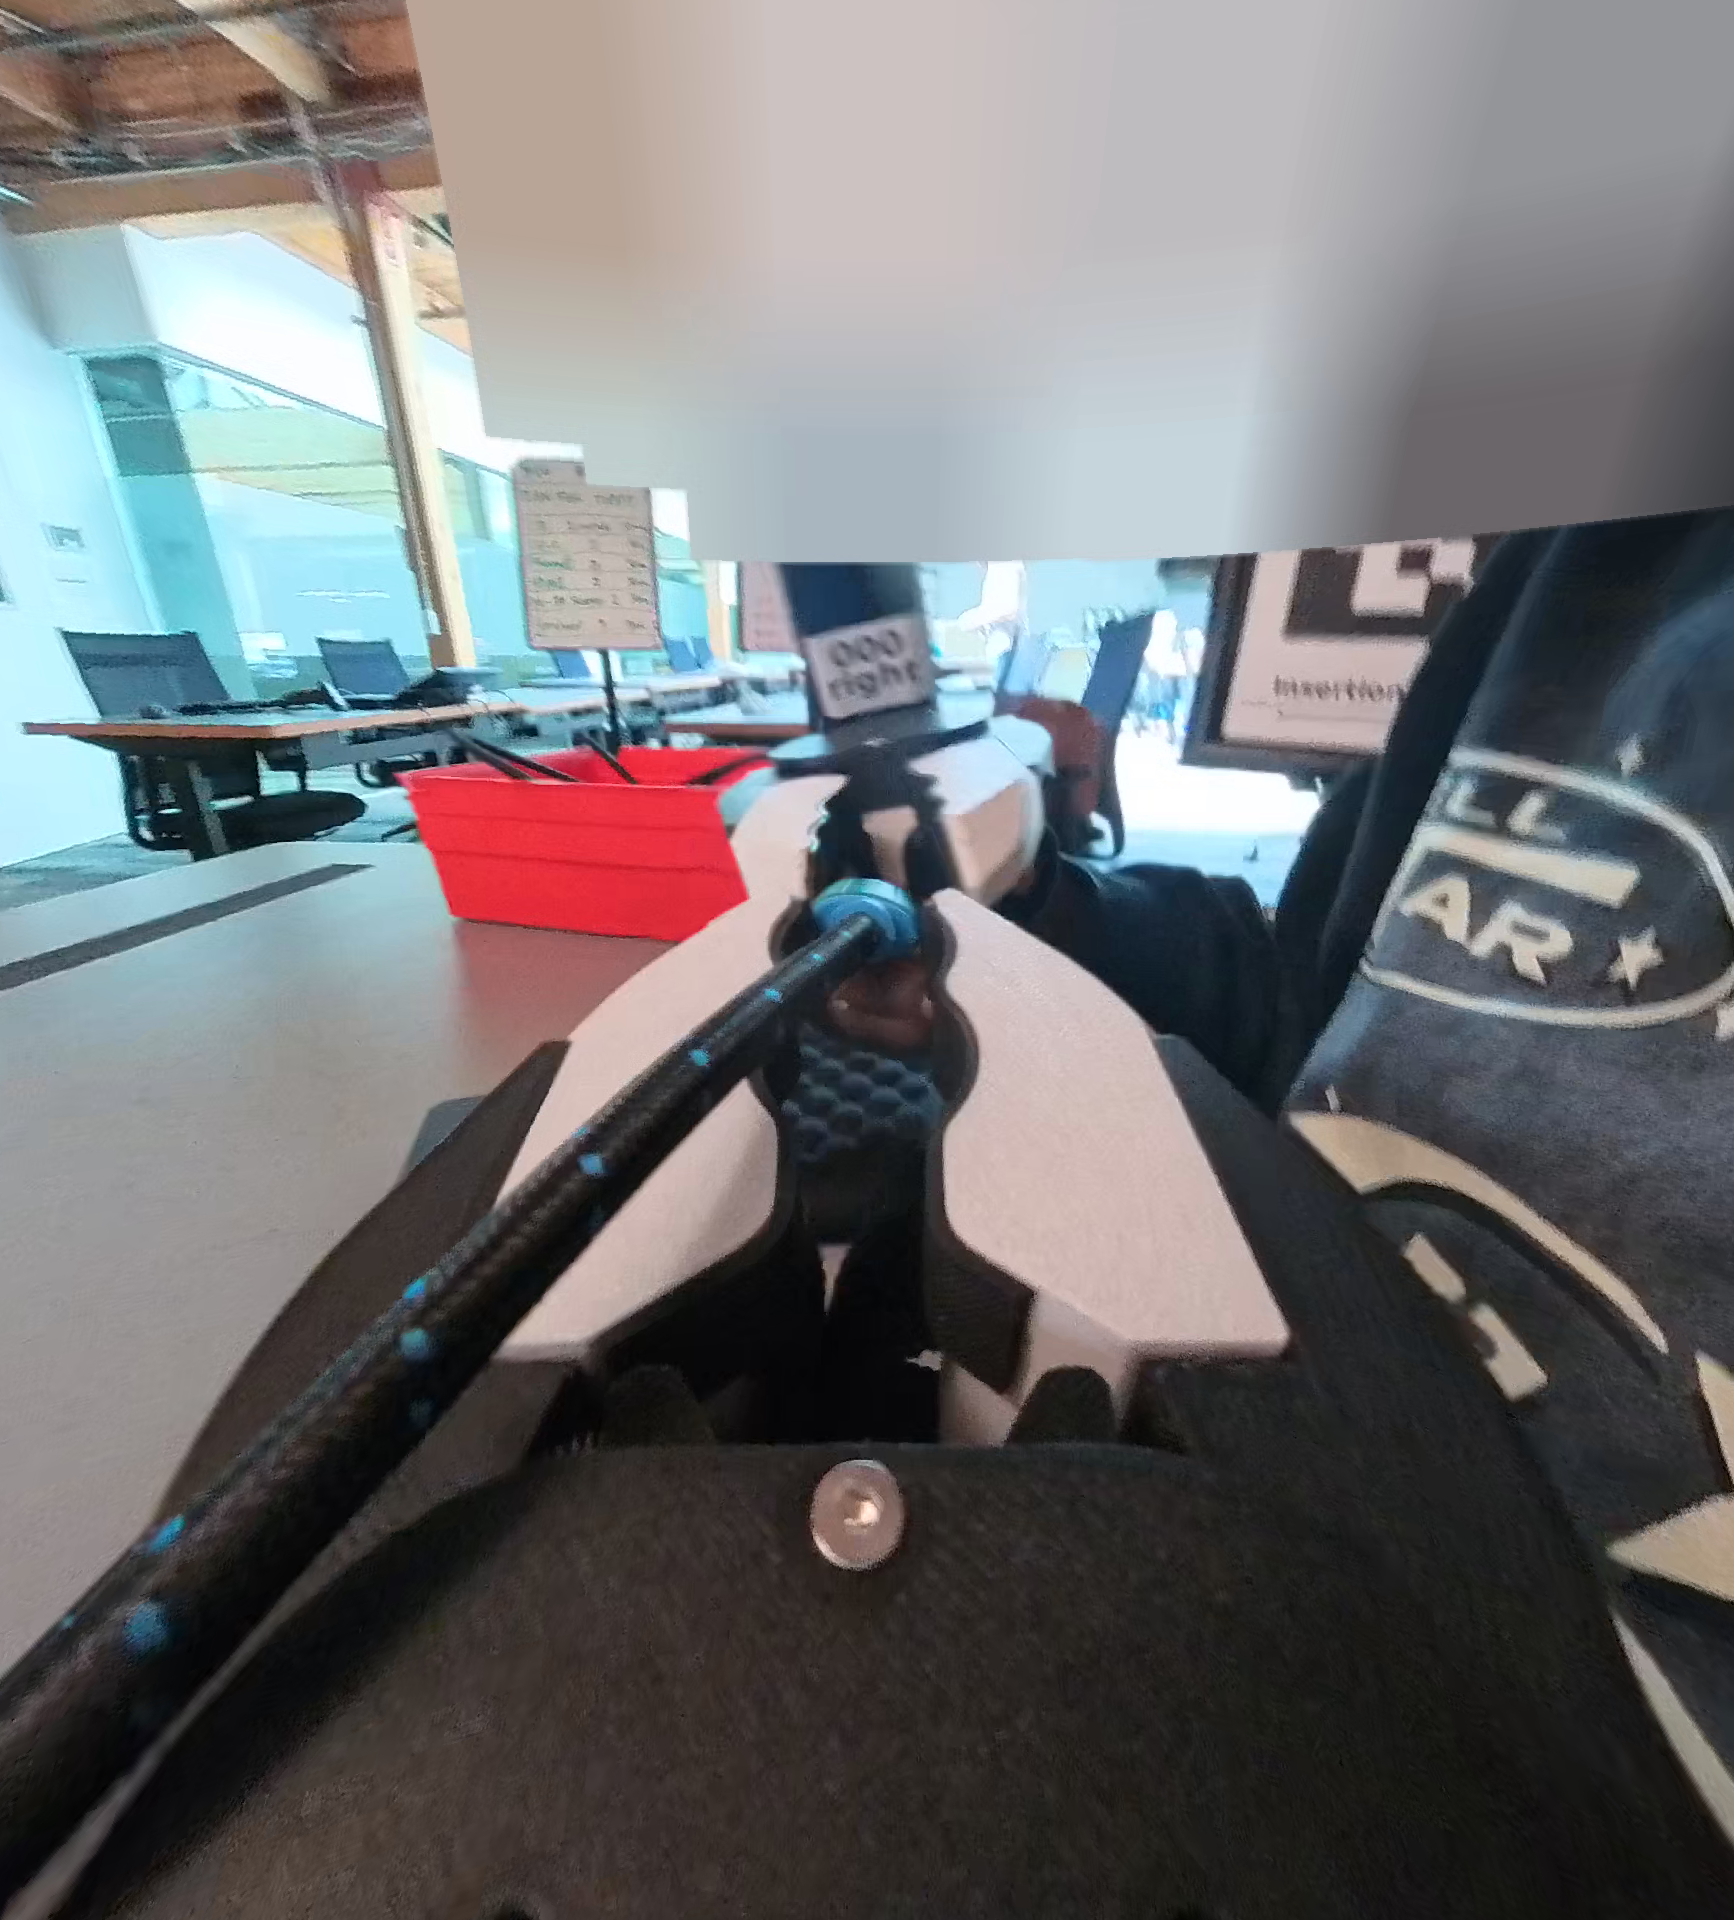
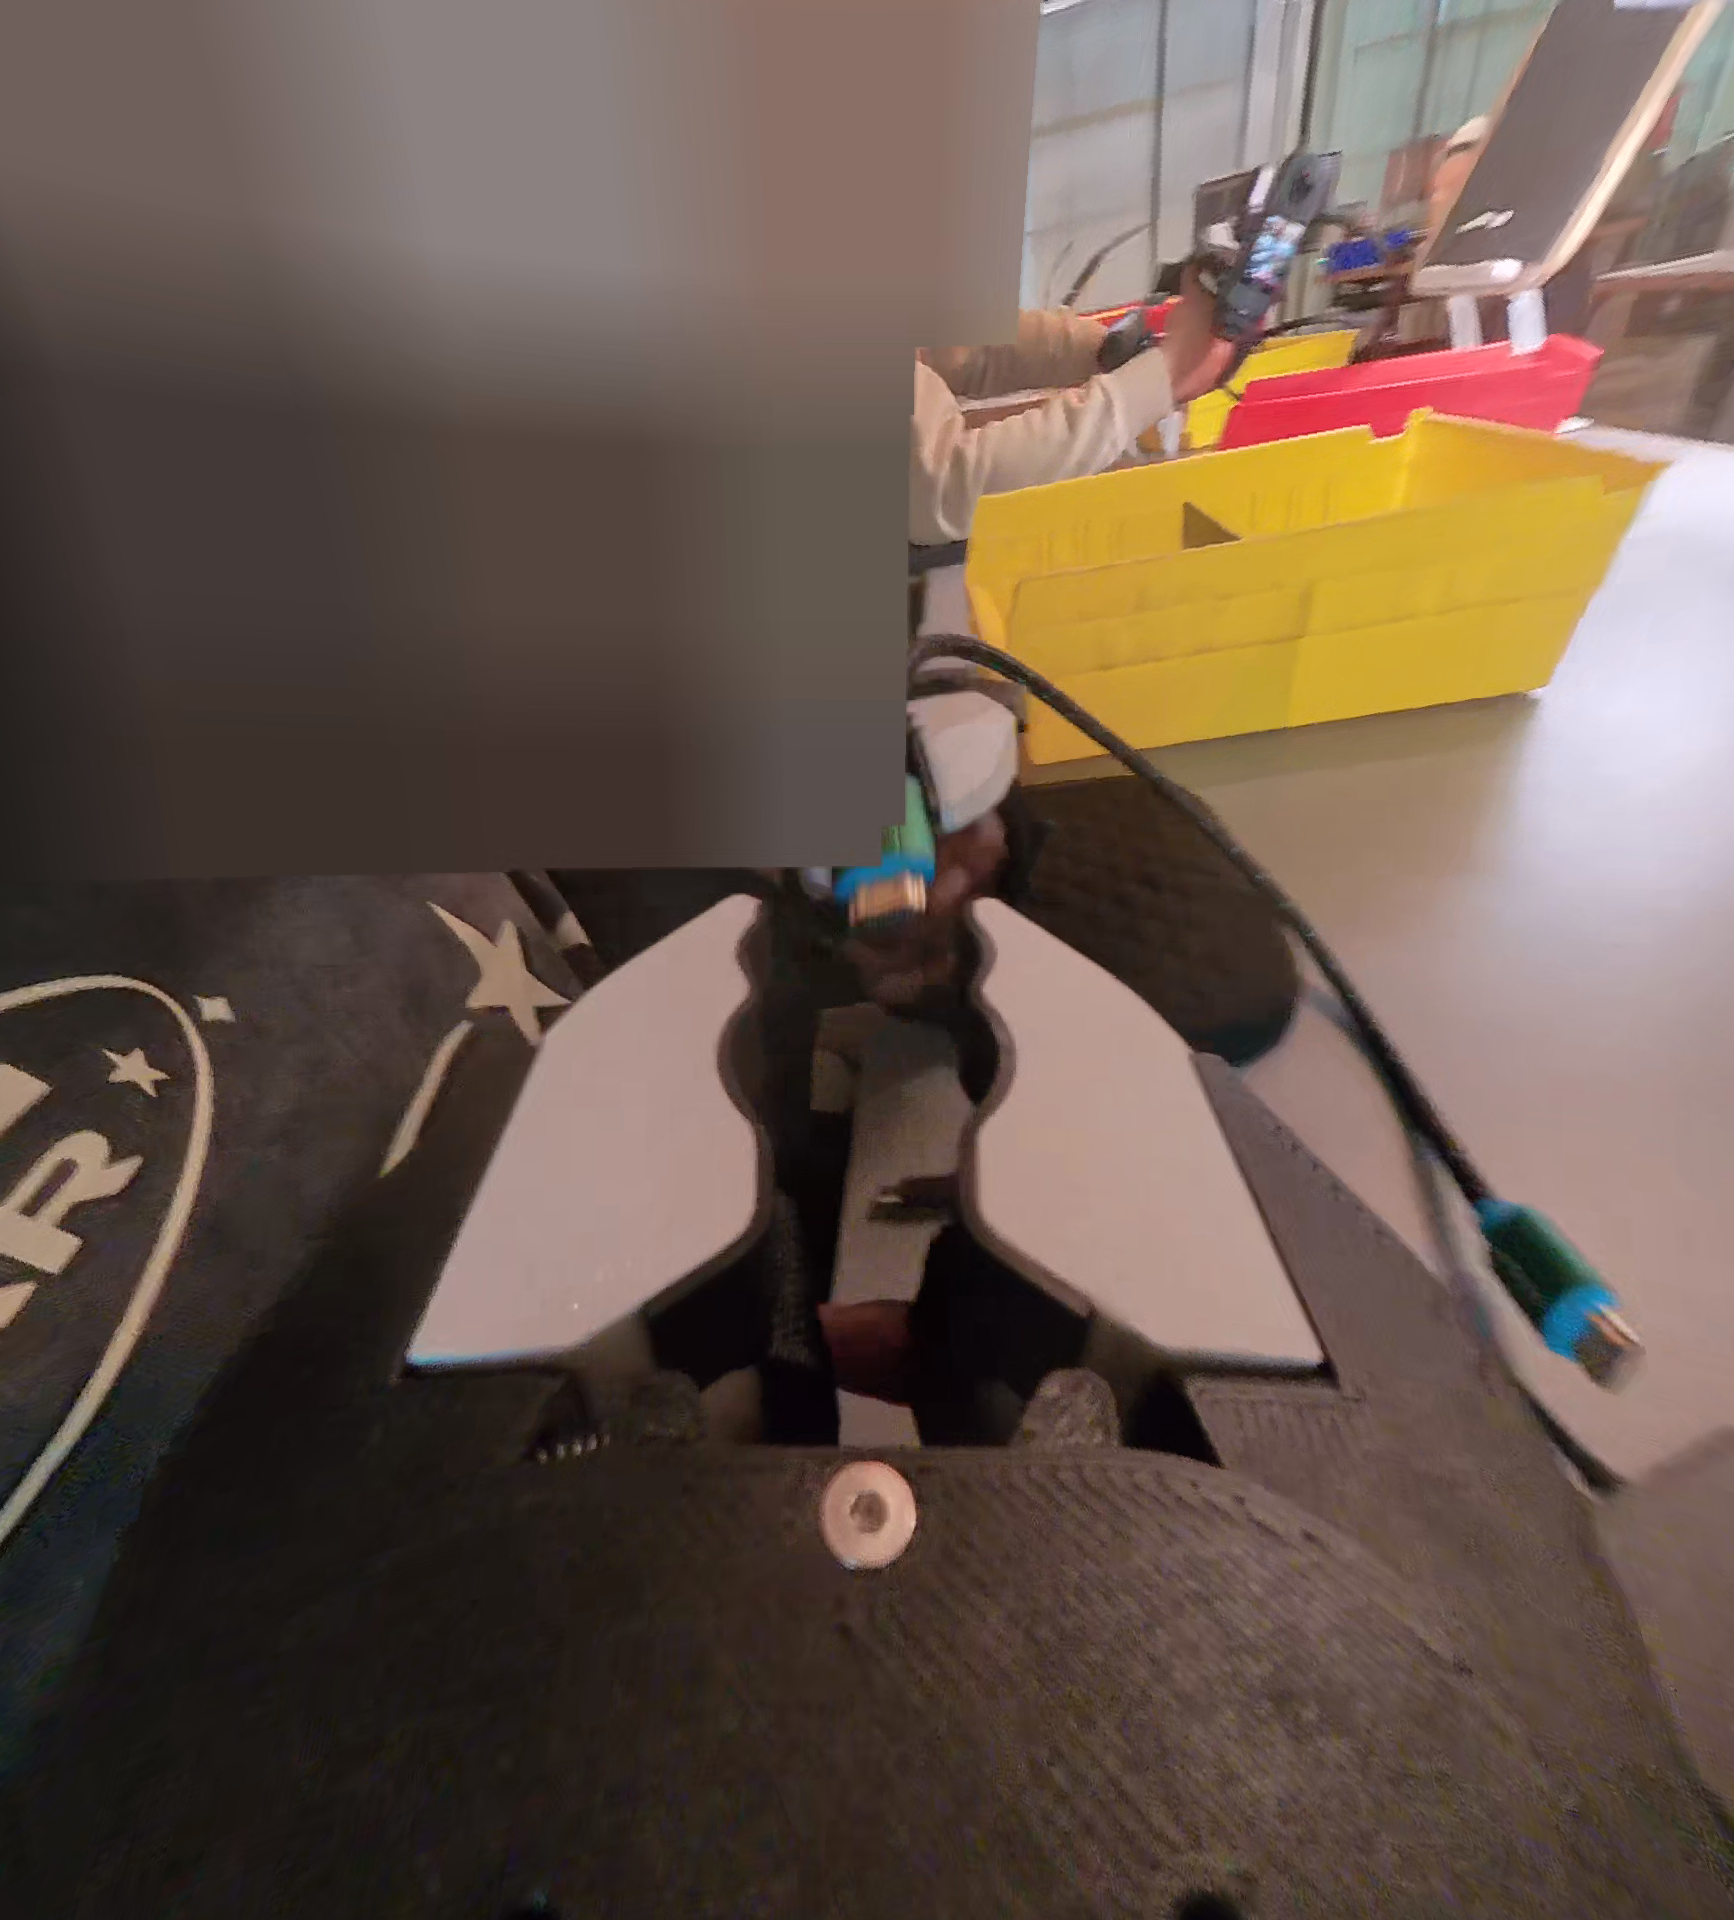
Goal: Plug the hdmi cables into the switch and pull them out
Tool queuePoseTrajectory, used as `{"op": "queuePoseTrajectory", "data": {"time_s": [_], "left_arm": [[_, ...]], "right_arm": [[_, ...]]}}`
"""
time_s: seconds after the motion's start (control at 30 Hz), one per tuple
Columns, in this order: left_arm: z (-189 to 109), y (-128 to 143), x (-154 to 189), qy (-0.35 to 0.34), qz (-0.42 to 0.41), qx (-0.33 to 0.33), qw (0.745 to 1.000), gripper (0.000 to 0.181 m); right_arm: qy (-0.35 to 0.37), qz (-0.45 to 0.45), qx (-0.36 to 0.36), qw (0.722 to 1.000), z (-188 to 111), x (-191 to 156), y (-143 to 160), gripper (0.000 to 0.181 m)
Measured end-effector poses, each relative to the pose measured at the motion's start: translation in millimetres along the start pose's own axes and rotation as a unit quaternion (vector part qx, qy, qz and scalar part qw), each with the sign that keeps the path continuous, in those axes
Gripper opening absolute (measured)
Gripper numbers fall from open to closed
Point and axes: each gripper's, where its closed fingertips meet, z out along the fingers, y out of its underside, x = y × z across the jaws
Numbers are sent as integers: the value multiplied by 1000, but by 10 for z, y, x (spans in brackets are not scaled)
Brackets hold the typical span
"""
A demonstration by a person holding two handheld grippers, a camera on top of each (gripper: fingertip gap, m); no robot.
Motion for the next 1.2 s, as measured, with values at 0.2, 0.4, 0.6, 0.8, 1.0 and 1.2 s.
{"op": "queuePoseTrajectory", "data": {"time_s": [0.2,0.4,0.6,0.8,1.0,1.2], "left_arm": [[-314,-292,-477,-120,-67,105,985,19],[-407,-326,-567,-151,-64,119,979,19],[-404,-312,-564,-145,-67,117,980,19],[-409,-309,-555,-139,-69,119,981,19],[-422,-314,-563,-137,-73,124,980,19],[-414,-307,-545,-136,-67,120,981,19]], "right_arm": [[123,-141,-140,972,-488,619,113,75],[95,-180,-385,900,-780,1297,522,56],[16,-162,-535,829,-832,1520,928,73],[-11,-158,-567,808,-812,1602,1081,67],[-13,-309,-418,854,-662,1151,561,66],[3,-491,-418,764,-793,461,294,66]]}}
